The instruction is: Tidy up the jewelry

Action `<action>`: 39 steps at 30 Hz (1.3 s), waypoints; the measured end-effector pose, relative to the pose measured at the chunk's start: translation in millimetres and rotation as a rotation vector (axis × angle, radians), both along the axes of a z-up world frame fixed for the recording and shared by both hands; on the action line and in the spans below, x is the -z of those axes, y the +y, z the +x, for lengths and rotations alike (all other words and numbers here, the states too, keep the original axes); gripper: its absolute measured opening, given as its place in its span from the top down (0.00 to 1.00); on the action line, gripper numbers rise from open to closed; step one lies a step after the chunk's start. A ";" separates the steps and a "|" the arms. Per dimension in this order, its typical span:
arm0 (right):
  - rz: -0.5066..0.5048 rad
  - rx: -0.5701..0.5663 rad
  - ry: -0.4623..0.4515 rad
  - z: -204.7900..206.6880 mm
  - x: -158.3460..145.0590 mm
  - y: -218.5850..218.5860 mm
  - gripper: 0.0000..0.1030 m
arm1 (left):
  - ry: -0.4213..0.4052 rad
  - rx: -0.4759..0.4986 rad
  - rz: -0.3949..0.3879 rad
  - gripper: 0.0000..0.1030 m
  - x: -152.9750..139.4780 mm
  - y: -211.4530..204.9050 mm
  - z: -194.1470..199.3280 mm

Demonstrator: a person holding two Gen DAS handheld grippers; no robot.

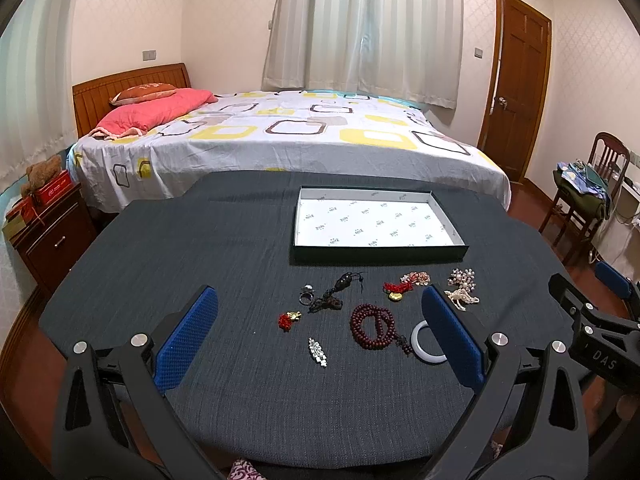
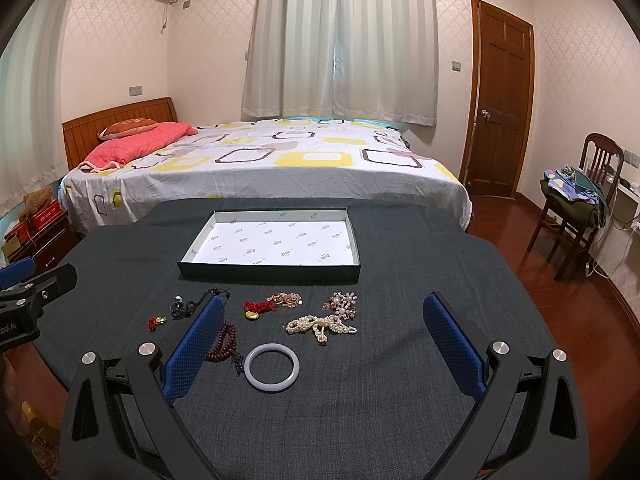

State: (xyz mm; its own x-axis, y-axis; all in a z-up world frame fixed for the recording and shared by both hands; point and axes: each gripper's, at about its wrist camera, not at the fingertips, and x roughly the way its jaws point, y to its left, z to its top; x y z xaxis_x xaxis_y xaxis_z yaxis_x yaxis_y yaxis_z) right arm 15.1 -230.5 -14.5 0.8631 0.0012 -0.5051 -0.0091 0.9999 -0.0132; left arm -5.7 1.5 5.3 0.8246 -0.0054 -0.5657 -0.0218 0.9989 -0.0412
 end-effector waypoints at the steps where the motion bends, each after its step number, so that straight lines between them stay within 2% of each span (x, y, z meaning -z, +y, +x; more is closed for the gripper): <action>1: 0.000 0.000 0.000 0.0 -0.3 -0.3 0.06 | 0.000 -0.001 -0.001 0.04 -0.4 -0.5 0.6; 39: 0.003 -0.006 0.002 0.2 2.7 4.4 0.06 | 0.001 -0.017 -0.004 0.04 13.3 0.3 -1.1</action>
